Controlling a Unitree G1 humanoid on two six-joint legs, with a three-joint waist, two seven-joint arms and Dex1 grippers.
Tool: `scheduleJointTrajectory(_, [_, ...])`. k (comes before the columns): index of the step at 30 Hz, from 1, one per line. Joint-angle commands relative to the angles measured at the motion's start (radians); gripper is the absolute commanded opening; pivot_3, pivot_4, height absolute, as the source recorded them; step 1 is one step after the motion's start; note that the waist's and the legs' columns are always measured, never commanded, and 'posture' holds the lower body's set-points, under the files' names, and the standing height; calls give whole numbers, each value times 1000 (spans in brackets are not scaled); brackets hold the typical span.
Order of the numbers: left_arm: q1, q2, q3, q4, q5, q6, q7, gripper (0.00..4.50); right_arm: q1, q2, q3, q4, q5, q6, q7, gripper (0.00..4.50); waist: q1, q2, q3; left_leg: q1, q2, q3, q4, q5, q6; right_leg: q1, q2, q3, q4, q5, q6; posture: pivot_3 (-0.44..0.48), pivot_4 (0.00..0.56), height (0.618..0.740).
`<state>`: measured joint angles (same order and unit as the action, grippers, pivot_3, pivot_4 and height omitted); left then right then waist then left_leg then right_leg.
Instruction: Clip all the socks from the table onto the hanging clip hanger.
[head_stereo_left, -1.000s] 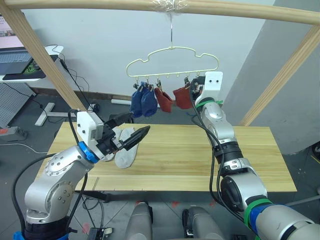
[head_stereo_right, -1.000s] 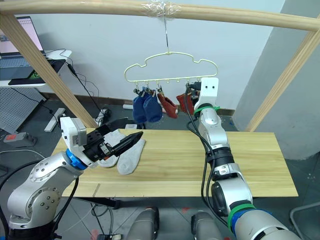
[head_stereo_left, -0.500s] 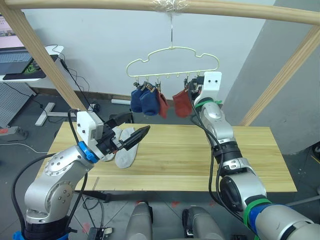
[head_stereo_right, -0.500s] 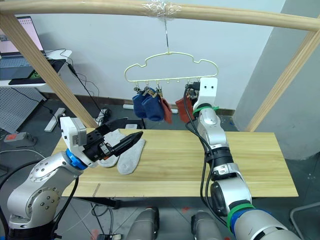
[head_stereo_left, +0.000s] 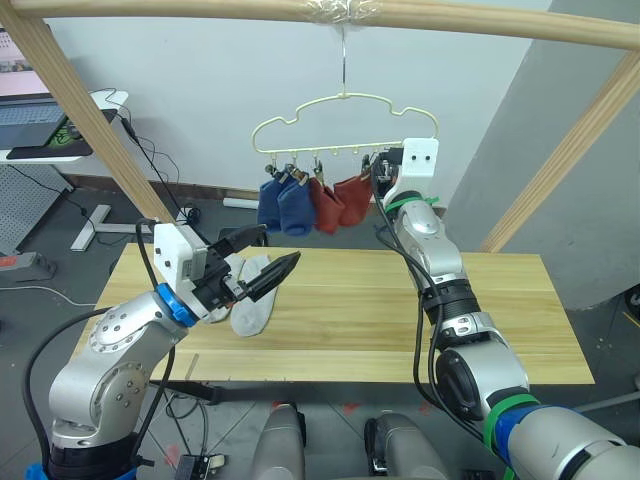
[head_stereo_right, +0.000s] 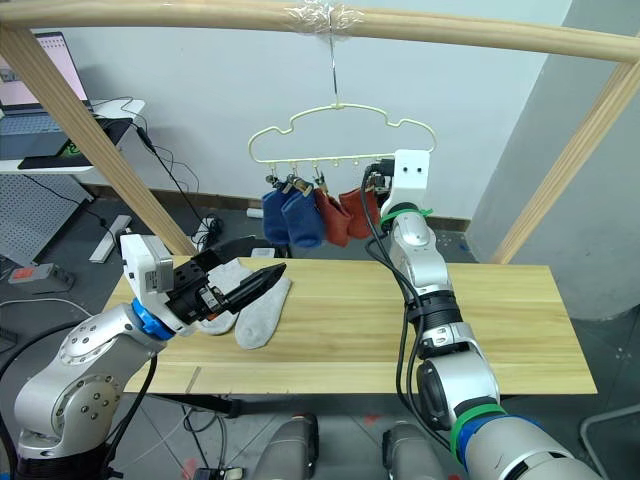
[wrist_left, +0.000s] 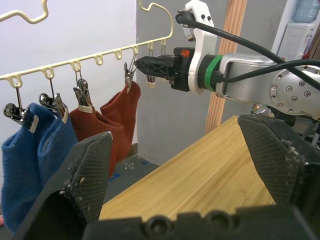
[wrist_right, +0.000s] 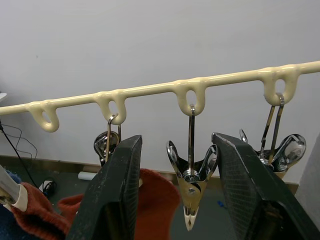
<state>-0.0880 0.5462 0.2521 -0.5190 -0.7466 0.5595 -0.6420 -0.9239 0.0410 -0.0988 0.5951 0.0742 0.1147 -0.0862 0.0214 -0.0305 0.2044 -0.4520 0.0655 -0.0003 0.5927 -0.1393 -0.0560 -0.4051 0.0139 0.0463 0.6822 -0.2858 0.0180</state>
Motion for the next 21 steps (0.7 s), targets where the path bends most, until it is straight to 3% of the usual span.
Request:
scheduleJointTrajectory(1, [6,7,8,-40,-8,-23,-4,4500,-30,0,-12,-17,16,-27,4,1729,0,0,0,0,0,0,0,0,0,0,0,0,0,0,0,163,197,740])
scheduleJointTrajectory(4, [8,6,7,-38,-5,-26,-6,4500,-28,1,-12,-20,22,-26,5,685,0,0,0,0,0,0,0,0,0,0,0,0,0,0,0,163,198,740])
scheduleJointTrajectory(7, [12,4,3,-37,-2,-29,-7,4500,-27,0,-10,-23,26,-26,7,14,0,0,0,0,0,0,0,0,0,0,0,0,0,0,0,162,198,740])
scheduleJointTrajectory(14, [30,8,-3,-19,21,-32,-3,4500,-14,-27,-9,-59,48,10,62,5,1,0,0,0,0,0,0,0,0,0,0,0,0,-1,0,162,201,740])
scheduleJointTrajectory(21, [24,14,-71,210,270,-59,124,4500,9,-114,8,-170,101,188,232,5,1,5,3,0,0,0,0,0,0,0,0,0,0,-3,1,139,212,740])
